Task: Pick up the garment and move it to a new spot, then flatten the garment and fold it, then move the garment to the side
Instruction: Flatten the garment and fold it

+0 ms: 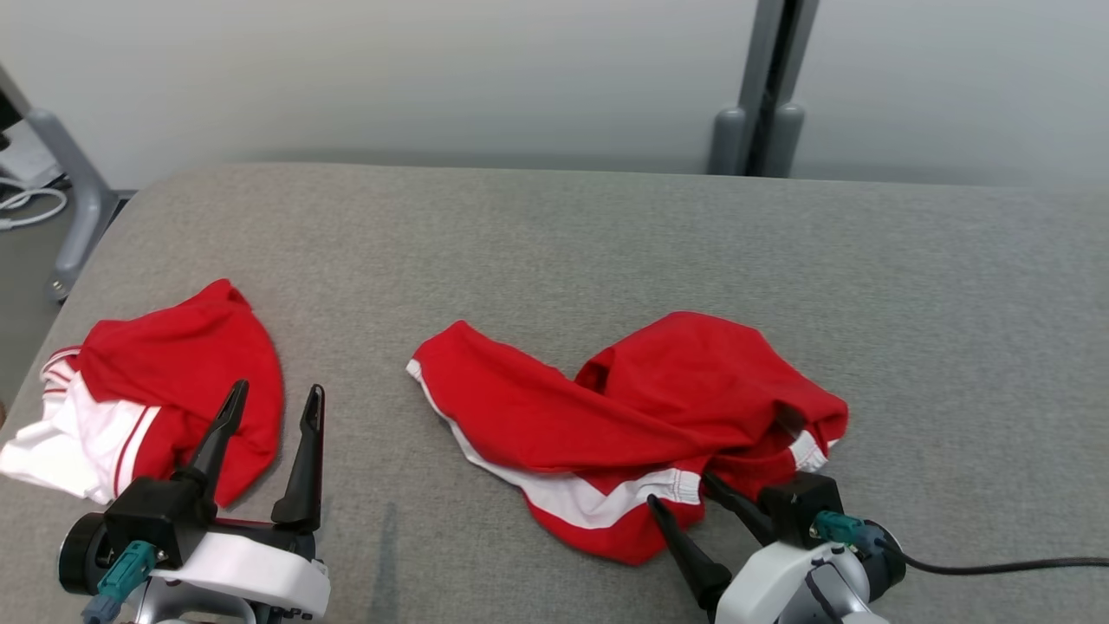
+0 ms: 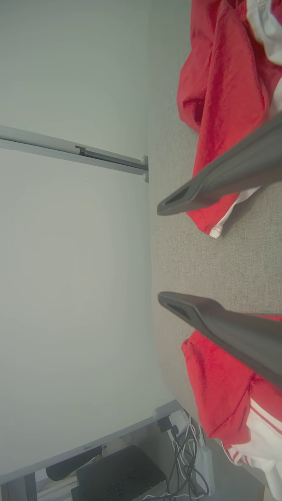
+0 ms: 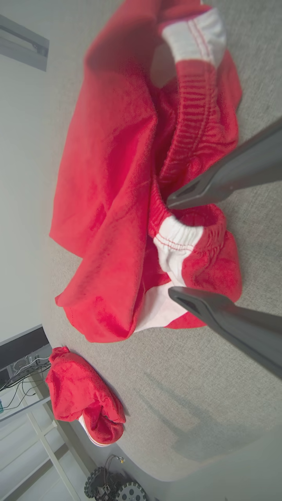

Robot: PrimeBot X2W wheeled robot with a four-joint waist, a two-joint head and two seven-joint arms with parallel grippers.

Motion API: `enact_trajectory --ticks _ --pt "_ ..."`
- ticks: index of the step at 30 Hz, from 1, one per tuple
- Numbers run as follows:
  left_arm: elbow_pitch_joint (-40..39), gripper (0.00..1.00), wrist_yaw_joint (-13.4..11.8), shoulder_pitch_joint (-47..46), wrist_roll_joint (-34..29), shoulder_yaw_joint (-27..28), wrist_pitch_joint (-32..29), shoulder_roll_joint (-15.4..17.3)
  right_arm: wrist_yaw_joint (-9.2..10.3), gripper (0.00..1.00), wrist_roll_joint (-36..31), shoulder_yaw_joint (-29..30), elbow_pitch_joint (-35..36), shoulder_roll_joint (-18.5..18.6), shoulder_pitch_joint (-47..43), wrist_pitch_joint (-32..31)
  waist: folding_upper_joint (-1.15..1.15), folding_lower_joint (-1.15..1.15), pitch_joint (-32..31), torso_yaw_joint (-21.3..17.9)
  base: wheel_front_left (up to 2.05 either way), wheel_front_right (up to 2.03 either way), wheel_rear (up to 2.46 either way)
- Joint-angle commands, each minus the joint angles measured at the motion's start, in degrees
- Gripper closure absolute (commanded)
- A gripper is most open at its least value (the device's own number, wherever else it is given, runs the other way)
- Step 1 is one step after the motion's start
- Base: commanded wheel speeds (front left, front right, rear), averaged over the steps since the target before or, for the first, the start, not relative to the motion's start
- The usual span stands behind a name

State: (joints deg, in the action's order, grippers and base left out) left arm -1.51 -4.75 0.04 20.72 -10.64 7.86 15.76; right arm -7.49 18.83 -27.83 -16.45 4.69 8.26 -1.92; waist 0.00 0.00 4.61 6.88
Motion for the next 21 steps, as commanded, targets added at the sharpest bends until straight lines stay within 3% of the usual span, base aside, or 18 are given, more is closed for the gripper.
enact_trajectory --ticks 1,5,7,12,21 --pt "0.6 0.00 0.3 -1.1 0.3 -0.1 0.4 0.1 -0.01 0.00 1.0 -0.1 -1.6 0.4 1.4 0.6 0.00 0.00 0.9 1.7 0.00 0.00 0.00" --pt "1.8 0.00 0.7 -2.1 0.5 -0.5 1.2 -0.1 -0.01 0.02 2.4 -0.7 -5.5 0.4 3.8 1.0 0.00 0.00 1.4 2.9 0.00 0.00 0.00" --pt "2.3 0.00 0.9 -2.3 0.5 -0.5 1.6 -0.1 -0.01 1.00 3.5 -1.2 -6.4 0.3 4.5 1.2 0.00 0.00 1.6 3.1 0.00 0.00 0.00" --pt "3.6 0.00 0.8 -2.7 1.0 -0.3 2.2 0.0 -0.02 1.00 5.9 -3.3 -3.8 2.7 5.2 -0.9 0.00 0.00 2.1 1.7 0.00 0.00 0.00" --pt "4.1 0.00 0.4 -3.2 1.2 0.0 2.8 0.5 -0.02 1.00 11.5 -2.6 10.6 9.9 1.5 -9.5 0.00 0.00 3.3 -2.4 0.00 0.00 0.00"
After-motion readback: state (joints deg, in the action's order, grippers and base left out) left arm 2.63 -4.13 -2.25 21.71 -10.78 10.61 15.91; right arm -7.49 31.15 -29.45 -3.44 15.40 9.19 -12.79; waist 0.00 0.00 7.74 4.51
